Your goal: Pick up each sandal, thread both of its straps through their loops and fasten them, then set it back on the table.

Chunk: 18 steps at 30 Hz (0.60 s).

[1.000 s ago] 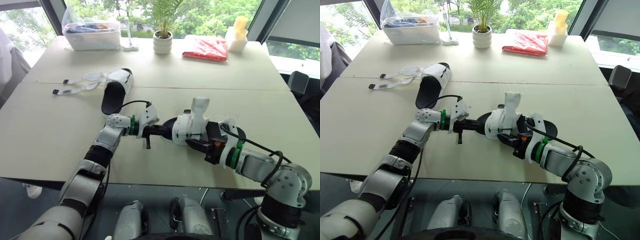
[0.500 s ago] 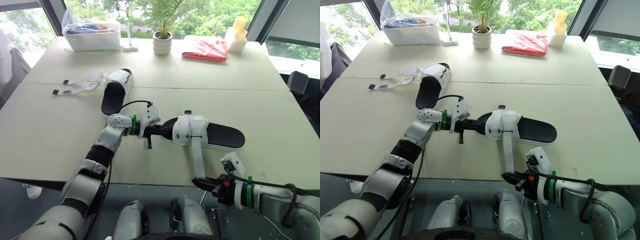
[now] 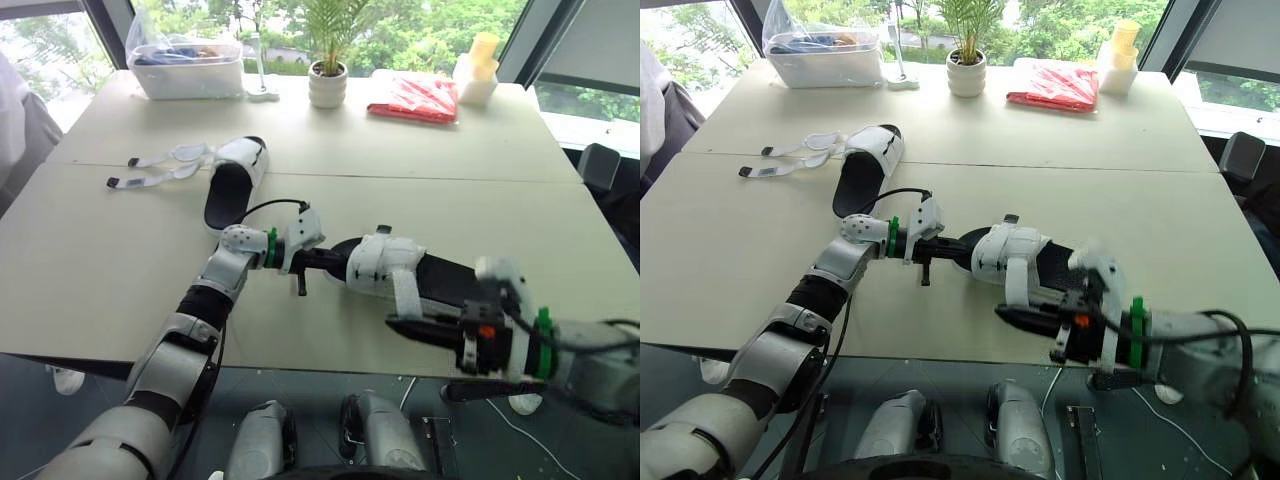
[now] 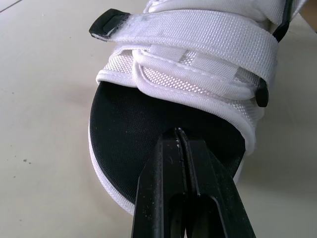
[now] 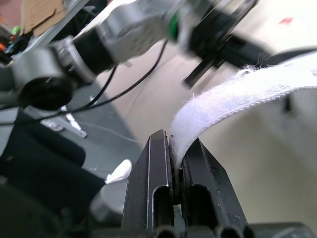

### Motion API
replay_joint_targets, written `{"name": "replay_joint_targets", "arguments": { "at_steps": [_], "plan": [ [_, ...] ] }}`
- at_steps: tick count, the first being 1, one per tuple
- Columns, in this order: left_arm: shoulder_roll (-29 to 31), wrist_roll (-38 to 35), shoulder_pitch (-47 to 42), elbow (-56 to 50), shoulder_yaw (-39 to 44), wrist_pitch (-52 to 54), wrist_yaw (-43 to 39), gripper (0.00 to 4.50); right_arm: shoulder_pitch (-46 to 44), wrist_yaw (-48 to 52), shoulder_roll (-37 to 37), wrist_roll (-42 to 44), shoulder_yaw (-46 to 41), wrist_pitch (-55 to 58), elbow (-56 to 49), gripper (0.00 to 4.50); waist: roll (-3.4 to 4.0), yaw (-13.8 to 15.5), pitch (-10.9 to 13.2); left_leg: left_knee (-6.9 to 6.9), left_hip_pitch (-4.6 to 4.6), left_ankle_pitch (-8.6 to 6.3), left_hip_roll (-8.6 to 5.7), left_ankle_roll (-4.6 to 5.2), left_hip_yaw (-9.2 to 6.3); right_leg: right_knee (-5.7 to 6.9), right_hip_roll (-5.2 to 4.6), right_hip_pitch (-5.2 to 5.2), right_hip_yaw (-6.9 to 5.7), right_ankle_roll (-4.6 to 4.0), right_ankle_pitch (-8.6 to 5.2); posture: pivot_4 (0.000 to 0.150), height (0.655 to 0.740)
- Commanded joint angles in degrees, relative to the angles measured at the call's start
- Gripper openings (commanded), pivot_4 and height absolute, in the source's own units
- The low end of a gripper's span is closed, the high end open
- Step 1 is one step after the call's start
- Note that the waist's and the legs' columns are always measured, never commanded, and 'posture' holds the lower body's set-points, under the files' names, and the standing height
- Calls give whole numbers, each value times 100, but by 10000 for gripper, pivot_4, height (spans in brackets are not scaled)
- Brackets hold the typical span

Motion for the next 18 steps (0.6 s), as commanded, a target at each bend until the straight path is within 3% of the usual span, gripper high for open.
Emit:
{"name": "replay_joint_targets", "arguments": {
  "at_steps": [1,7,15,18],
  "plan": [
    [35,125,52,57,-49,-4,27,0,-762,-110,-52,-37,357,23,768,568,0,18,0,0,-1,0,0,0,0,0,0,-1,0,0,0,1500,7288],
    [24,117,141,-92,-32,33,106,0,-1853,-197,182,-635,935,294,2233,568,1,42,0,1,-7,0,0,0,4,2,-1,-6,-1,0,1,1500,7288],
    [59,106,223,-200,-18,75,155,0,-2665,-258,620,-939,796,345,2767,568,2,33,-1,3,-8,1,1,-1,5,5,-1,-7,0,-1,1,1500,7288],
    [71,109,235,-198,-17,68,152,0,-2759,-380,683,-1017,779,455,2834,9838,2,29,-1,3,-7,1,2,-2,6,6,-1,-7,0,0,1,1500,7288]
  ]
}}
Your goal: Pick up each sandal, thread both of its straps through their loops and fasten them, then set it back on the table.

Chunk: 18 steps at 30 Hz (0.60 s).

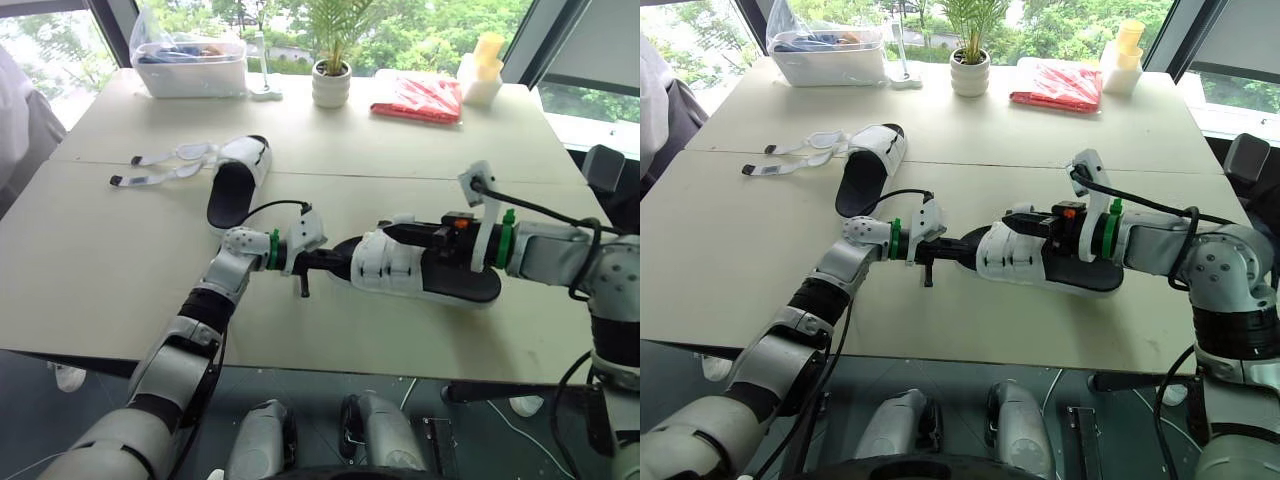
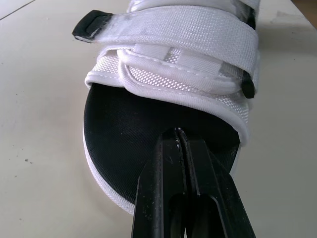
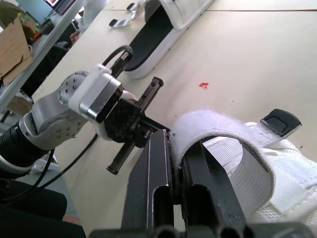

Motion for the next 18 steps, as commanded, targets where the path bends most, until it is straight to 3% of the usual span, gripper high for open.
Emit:
{"name": "replay_joint_targets", "arguments": {
  "at_steps": [1,5,12,18],
  "plan": [
    [96,91,104,2,-18,76,31,0,-195,-152,3,-122,-264,34,26,14565,1,-4,-1,0,0,0,0,0,0,0,0,0,0,0,0,1500,7288],
    [81,94,80,23,-25,75,32,0,-221,-155,48,-289,-280,71,-16,34951,1,-12,-1,0,1,0,1,0,0,1,0,0,0,0,0,1500,7288],
    [65,100,10,103,-29,52,7,0,-198,550,-363,-877,-210,-85,-510,34951,2,-21,-1,0,0,0,1,0,1,0,0,-1,0,0,0,1500,7288],
    [51,103,-7,143,-32,43,4,0,-1048,807,-324,-2052,431,-120,843,34951,4,-46,-2,1,3,0,0,0,3,3,0,0,1,0,0,1500,7288]
  ]
}}
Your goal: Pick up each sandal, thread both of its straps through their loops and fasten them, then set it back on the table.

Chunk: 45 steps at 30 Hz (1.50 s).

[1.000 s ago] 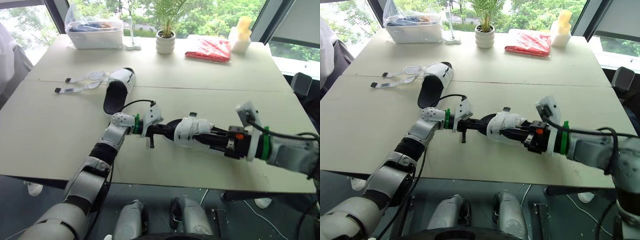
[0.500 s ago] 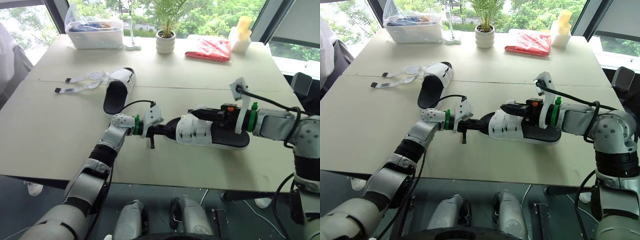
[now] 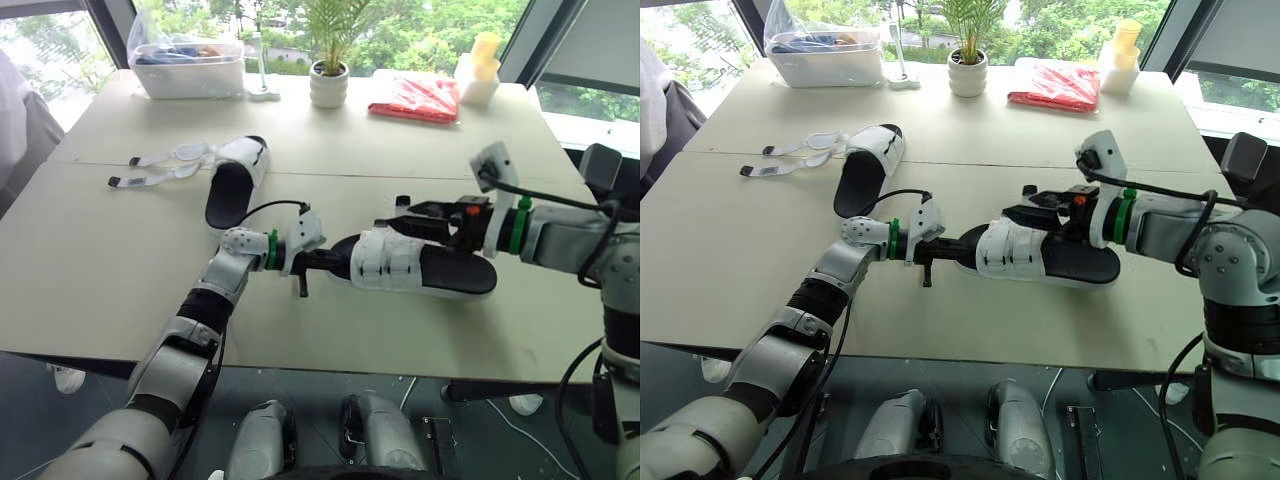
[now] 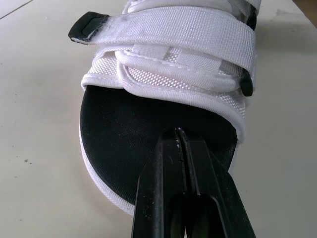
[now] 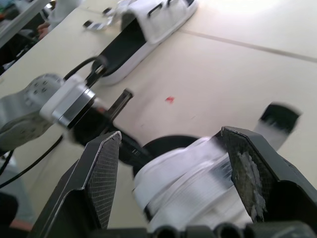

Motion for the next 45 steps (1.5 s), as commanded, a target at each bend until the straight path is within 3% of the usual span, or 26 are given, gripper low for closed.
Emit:
{"name": "replay_joint_targets", "arguments": {
  "at_steps": [1,7,10,15,16,25,39,42,45],
  "plan": [
    [17,102,11,101,-40,63,31,0,-418,206,102,-717,366,-102,885,34951,0,-6,0,0,0,0,0,0,0,0,0,0,0,0,0,1500,7288],
    [4,99,16,57,-33,91,56,0,-915,603,609,-1469,774,-72,2046,34951,2,-47,0,1,-3,2,-1,-2,5,3,-1,-1,0,0,0,1500,7288],
    [11,103,48,0,-36,107,74,0,-1002,727,813,-1645,694,-135,2271,26924,2,-51,0,2,-4,2,-1,-2,4,3,-1,-1,-1,0,0,1500,7288],
    [20,136,74,-2,-50,93,122,0,-1157,994,929,-1681,403,-104,2376,1779,4,-58,0,4,-3,2,-1,-3,4,4,-2,-1,-1,1,1,1500,7288],
    [32,159,77,8,-65,57,121,0,-1194,1055,937,-1691,368,-99,2378,802,4,-60,0,4,-3,2,-1,-3,4,4,-2,-1,0,1,1,1500,7288],
    [32,180,47,63,-69,1,95,0,-1437,1387,1027,-2160,365,-476,2779,802,4,-72,0,4,-2,3,-1,-3,5,6,-2,0,0,2,1,1500,7288],
    [49,170,76,21,-53,26,106,0,-575,1187,992,-3165,888,-389,2712,802,6,-65,-1,5,7,3,-1,-5,5,8,-4,8,0,2,1,1500,7288],
    [56,165,95,-4,-55,40,101,0,-487,1040,1030,-3123,658,-261,2608,10069,6,-67,-1,5,6,3,-2,-4,5,6,-5,8,0,2,1,1500,7288],
    [61,163,97,-6,-56,43,91,0,-441,1127,948,-3122,496,-543,2291,24376,6,-73,-1,5,6,3,0,-5,5,7,-4,7,-1,2,1,1500,7288]
  ]
}}
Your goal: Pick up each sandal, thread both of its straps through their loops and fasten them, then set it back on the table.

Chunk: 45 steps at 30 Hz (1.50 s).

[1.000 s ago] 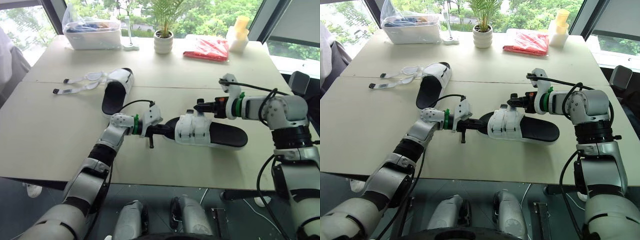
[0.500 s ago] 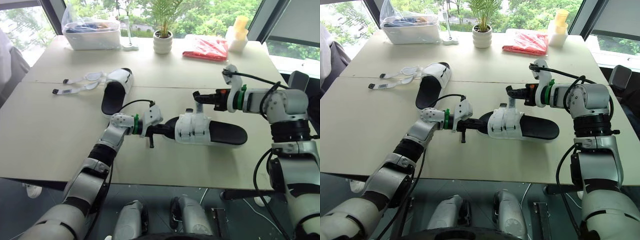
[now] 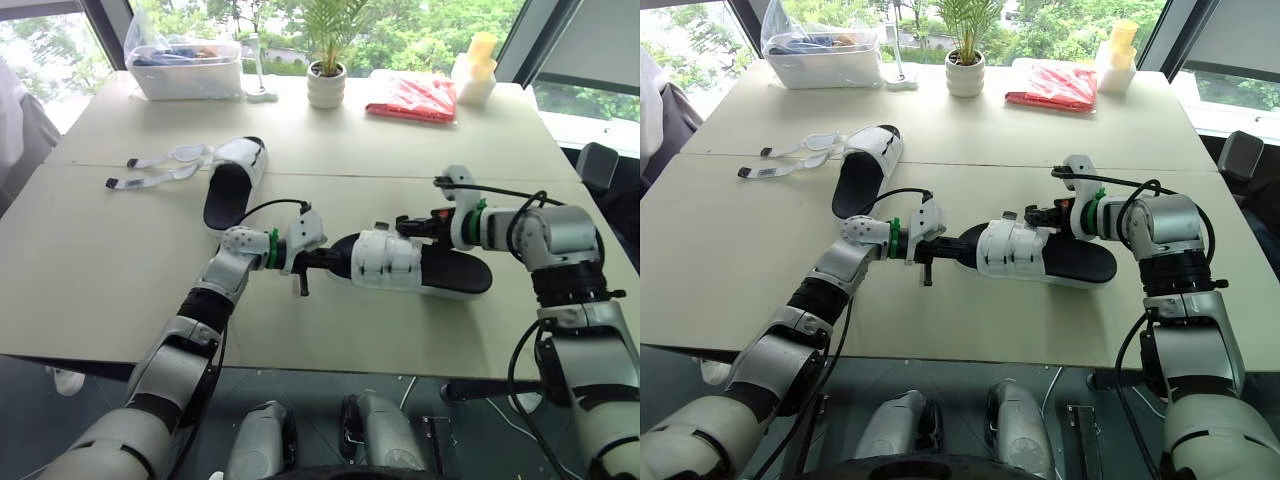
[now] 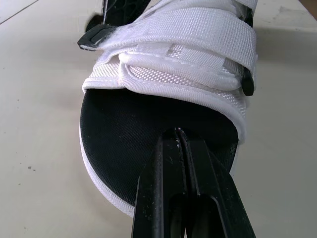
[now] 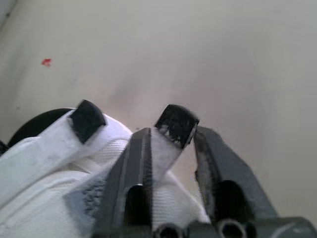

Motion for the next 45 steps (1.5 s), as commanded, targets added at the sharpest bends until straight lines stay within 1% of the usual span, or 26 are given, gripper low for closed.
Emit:
{"name": "replay_joint_targets", "arguments": {
  "at_steps": [1,3,5,6,8,10,11,13,14,16,19,23,25,27,29,33,35,36,37,39,40,41,44,45],
  "plan": [
    [63,95,100,19,-51,58,10,0,44,30,-171,-120,-236,-294,-423,29865,1,-6,1,0,0,0,0,0,0,0,0,0,0,0,0,1500,7288],
    [68,91,103,13,-51,57,-1,0,58,195,-309,-256,-272,-849,-675,38736,4,-7,2,-1,-2,0,0,0,1,0,0,-3,0,0,0,1500,7288],
    [69,91,96,23,-50,49,-5,0,37,326,-334,-168,-425,-1055,-867,38736,6,-6,4,0,-2,1,-1,-1,1,1,0,-4,0,0,0,1500,7288],
    [68,92,95,26,-51,45,-5,0,53,419,-337,-84,-468,-1039,-953,37109,6,-5,4,-1,-2,1,0,-1,1,1,0,-4,0,0,0,1500,7288],
    [61,95,99,28,-55,37,-3,0,300,813,-372,148,-420,-951,-1357,28831,6,-3,3,-1,-1,1,0,-1,1,1,1,-4,0,0,0,1500,7288],
    [55,96,106,23,-59,34,-2,0,545,1065,-401,243,-309,-905,-1710,19179,5,-1,3,-1,-1,1,1,-1,1,0,2,-3,0,0,0,1500,7288],
    [51,95,105,24,-60,34,-2,0,666,1147,-427,241,-200,-866,-1855,13289,5,0,3,-1,-1,1,1,-1,1,0,3,-3,0,0,0,1500,7288],
    [46,94,102,21,-62,36,-3,0,860,1120,-462,36,84,-831,-1957,2868,6,0,3,-1,-2,1,0,-1,1,-1,2,-3,0,0,0,1500,7288],
    [45,95,99,22,-62,35,-3,0,936,1076,-471,-122,232,-889,-1935,148,6,0,3,-1,-2,1,0,-1,1,-1,2,-3,0,0,0,1500,7288],
    [52,99,93,29,-62,27,-6,0,1050,964,-482,-486,542,-1067,-1719,148,6,-1,3,-1,-2,1,0,-1,1,-1,2,-3,0,0,0,1500,7288],
    [59,104,83,46,-62,17,-13,0,1045,858,-393,-795,679,-1300,-1340,148,5,-1,1,-1,2,1,1,-1,1,0,2,-1,0,0,0,1500,7288],
    [61,102,76,59,-56,8,-12,0,723,443,-65,-1105,379,-1837,-292,148,4,-6,1,0,8,1,0,-2,1,0,2,5,0,0,0,1500,7288],
    [55,98,72,66,-51,11,-11,0,668,558,-76,-967,114,-1892,-242,148,7,-5,2,0,5,1,1,-2,1,0,3,3,-1,0,0,1500,7288],
    [51,87,79,49,-37,6,1,0,751,710,-180,-776,-126,-1812,-557,148,9,1,3,-1,1,1,0,-2,1,-1,3,0,-1,0,0,1500,7288],
    [47,68,67,40,-2,-1,35,0,905,769,-294,-451,-470,-1392,-1106,148,9,1,3,-1,-2,1,1,-2,1,-1,3,-2,-2,0,0,1500,7288],
    [101,-86,46,-275,160,103,76,0,1389,818,-566,397,-1277,-364,-2592,148,10,7,4,-1,-3,1,1,-2,0,-2,2,-3,-2,0,0,1500,7288],
    [180,-291,23,-607,305,346,19,0,1726,834,-647,970,-1743,218,-3398,148,9,0,4,-2,-4,1,3,-2,-3,-3,2,-5,-2,0,0,1500,7288],
    [282,-514,25,-930,403,634,-135,5314,1998,803,-631,1245,-2006,477,-3808,0,8,6,6,-3,-3,1,3,-2,-3,-3,2,-6,-1,0,0,1500,7288],
    [358,-672,33,-1170,465,857,-240,8577,2186,750,-608,1442,-2193,666,-4085,0,7,0,6,-6,-9,1,5,-2,-5,-3,2,-12,-2,0,0,1500,7288],
    [570,-922,107,-1719,583,1198,-360,17456,2582,647,-525,1735,-2458,891,-4510,5343,8,-4,7,-8,-8,1,6,-3,-7,-2,3,-12,-2,0,0,1500,7288],
    [695,-1051,149,-1985,660,1390,-388,23127,2719,580,-439,1890,-2586,984,-4641,9019,8,-5,7,-9,-7,1,5,-4,-7,-3,3,-12,-2,0,0,1500,7288],
    [871,-1237,199,-2302,758,1646,-465,27795,2852,477,-315,2043,-2717,1086,-4742,13582,8,-6,6,-9,-8,1,5,-4,-7,-3,3,-12,-2,0,0,1500,7288],
    [1472,-1767,339,-3190,1000,2381,-749,42841,3322,285,-133,2103,-2748,986,-4959,29024,10,-1,7,-8,-7,1,4,-4,-7,-2,3,-11,-1,0,0,1500,7288],
    [1683,-1963,370,-3458,1081,2646,-844,45000,3463,227,-73,2069,-2698,895,-4981,34283,11,2,8,-8,-8,1,4,-4,-7,-2,3,-12,-1,-1,-1,1500,7288]
  ]
}}
